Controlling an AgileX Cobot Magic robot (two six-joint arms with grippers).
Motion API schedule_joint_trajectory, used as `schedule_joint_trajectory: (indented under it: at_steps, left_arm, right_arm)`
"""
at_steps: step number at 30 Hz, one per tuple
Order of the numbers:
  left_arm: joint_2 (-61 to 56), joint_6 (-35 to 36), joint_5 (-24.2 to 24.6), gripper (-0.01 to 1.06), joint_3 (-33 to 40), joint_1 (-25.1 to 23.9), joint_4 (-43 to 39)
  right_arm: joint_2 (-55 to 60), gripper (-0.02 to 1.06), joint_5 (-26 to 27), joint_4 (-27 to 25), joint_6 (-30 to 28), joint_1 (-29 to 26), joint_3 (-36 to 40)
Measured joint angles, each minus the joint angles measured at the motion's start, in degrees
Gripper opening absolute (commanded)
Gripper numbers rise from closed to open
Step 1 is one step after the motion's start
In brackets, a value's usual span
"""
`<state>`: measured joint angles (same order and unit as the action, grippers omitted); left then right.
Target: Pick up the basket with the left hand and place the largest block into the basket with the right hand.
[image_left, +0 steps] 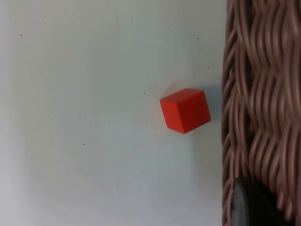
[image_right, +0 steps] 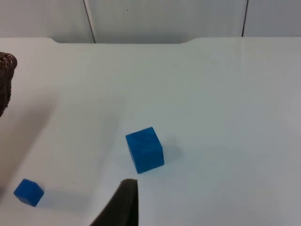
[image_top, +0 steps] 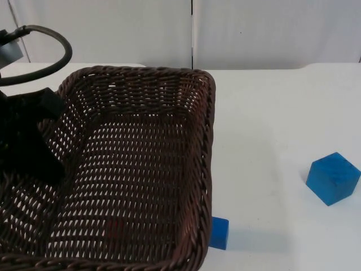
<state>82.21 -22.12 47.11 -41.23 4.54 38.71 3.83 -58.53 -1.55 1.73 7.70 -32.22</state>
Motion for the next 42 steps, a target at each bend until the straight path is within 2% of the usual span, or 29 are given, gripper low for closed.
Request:
schedule_joint_trajectory:
  at_steps: [9, 12, 25, 31, 42]
  left_arm:
    - [0.00, 0.00, 0.00, 0.00, 0.00, 0.00, -0.11]
    - [0.00, 0.00, 0.00, 0.00, 0.00, 0.00, -0.11]
    - [0.00, 0.00, 0.00, 0.00, 0.00, 0.00, -0.11]
    - [0.00, 0.00, 0.00, 0.00, 0.00, 0.00, -0.11]
    - [0.00, 0.00, 0.00, 0.00, 0.00, 0.00, -0.11]
  right_arm:
    - [14.36, 1.05, 3.33, 0.00, 0.00, 0.00, -4.08]
    - [22.34, 1.05, 5.73, 0.00, 0.00, 0.00, -6.15]
    - [47.99, 1.05, 7.51, 0.00, 0.12, 0.00, -17.59]
    - [55.09, 1.05, 7.01, -0.12, -0.44, -0.08, -21.42]
    - [59.58, 1.05, 7.51, -0.48, -1.73, -0.12, -22.66]
